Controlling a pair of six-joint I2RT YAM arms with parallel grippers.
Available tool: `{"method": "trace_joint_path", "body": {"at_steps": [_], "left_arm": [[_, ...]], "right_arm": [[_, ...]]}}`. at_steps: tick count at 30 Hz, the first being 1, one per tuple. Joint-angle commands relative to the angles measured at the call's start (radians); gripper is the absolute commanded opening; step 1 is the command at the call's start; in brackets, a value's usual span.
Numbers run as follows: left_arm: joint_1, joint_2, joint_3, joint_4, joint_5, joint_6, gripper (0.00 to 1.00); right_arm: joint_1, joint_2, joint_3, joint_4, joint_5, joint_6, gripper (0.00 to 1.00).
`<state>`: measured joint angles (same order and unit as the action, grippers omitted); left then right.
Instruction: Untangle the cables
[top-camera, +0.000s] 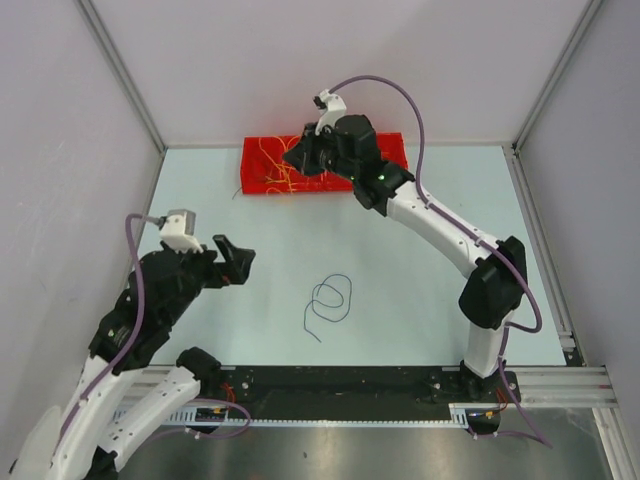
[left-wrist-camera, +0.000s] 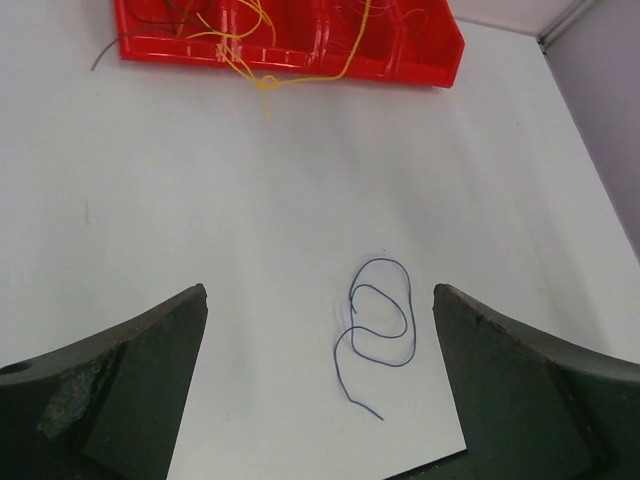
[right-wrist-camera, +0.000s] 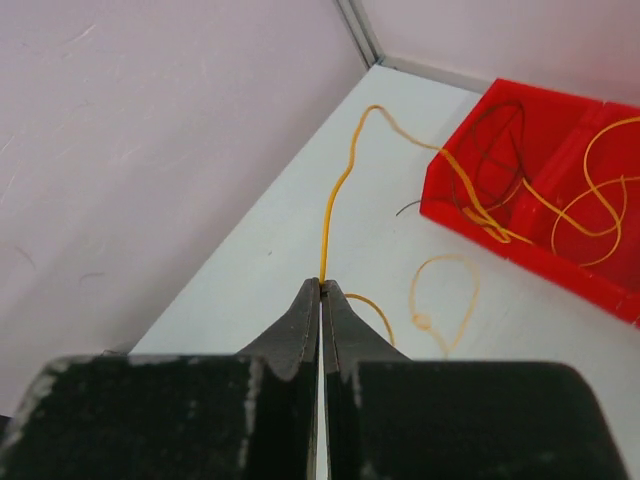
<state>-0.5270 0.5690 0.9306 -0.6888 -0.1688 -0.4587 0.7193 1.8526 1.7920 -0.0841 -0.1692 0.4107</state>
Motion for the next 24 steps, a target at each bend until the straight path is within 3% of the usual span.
{"method": "trace_joint_path", "body": {"at_steps": [1, 4, 9, 24], "left_arm": [[0.005, -0.090, -0.053, -0.107, -0.118, 0.029, 1.00], [0.005, -0.165, -0.116, -0.017, -0.078, 0.040, 1.00], [0.005, -0.201, -0.130, -0.025, -0.133, 0.037, 1.00], [0.007, -0.176, -0.127, -0.046, -0.173, 0.011, 1.00]], "right_arm": [[0.003, 0.005, 0.136, -0.058, 0.045, -0.099, 0.00], [0.003, 0.040, 0.233, -0.068, 0.053, -0.133, 0.00], [-0.001, 0.102, 0.386, -0.089, 0.085, -0.162, 0.00], [-0.067, 0.226, 0.552, 0.013, 0.096, -0.174, 0.00]]}}
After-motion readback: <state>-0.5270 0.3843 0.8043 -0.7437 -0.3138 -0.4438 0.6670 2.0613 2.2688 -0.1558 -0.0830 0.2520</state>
